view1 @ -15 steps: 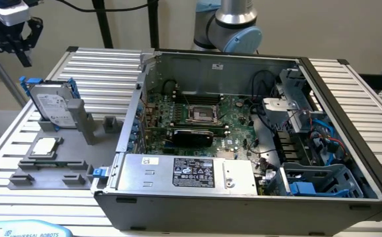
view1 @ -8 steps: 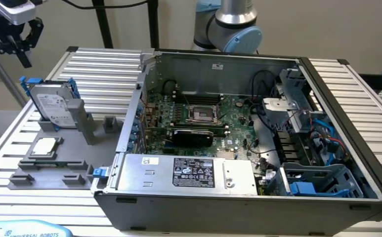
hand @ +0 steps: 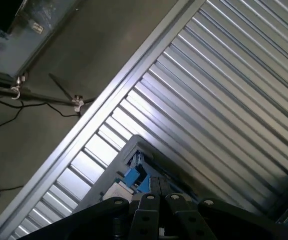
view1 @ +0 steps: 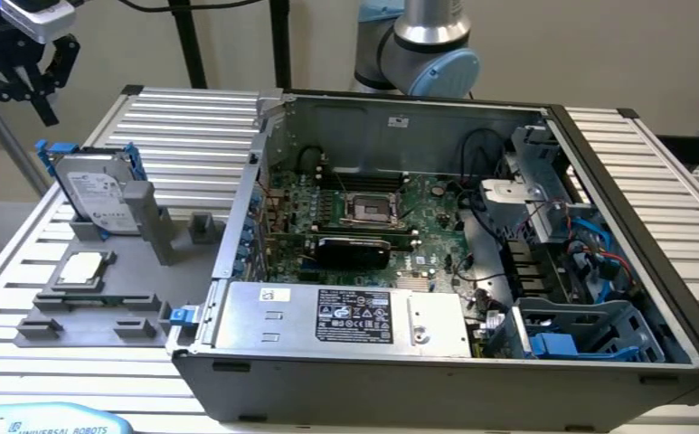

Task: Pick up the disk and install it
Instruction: 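Pick up the disk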

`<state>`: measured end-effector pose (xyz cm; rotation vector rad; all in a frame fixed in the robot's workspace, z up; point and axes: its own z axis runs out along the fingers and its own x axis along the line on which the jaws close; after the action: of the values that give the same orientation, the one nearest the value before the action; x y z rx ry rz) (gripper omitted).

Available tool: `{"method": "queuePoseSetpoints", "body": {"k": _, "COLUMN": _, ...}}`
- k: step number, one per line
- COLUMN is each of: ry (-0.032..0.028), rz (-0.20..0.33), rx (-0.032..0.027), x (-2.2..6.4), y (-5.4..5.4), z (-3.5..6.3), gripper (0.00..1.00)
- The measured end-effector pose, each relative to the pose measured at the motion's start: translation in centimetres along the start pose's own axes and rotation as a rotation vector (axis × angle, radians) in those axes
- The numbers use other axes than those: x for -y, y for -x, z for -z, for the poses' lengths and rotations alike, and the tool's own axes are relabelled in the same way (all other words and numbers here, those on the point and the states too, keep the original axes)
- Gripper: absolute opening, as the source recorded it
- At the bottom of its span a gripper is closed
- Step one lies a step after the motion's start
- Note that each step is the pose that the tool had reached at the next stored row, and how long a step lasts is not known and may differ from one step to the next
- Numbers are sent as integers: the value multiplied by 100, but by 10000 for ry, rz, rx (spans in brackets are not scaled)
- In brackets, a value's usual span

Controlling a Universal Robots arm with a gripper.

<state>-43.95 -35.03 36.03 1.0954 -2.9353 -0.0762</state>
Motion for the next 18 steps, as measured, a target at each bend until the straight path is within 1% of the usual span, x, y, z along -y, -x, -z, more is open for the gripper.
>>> {"method": "queuePoseSetpoints", "body": {"k": 18, "ry": 26, "rz": 3271, "rx": -163, "x": 1, "y": -1, "z": -32, "gripper": 11}}
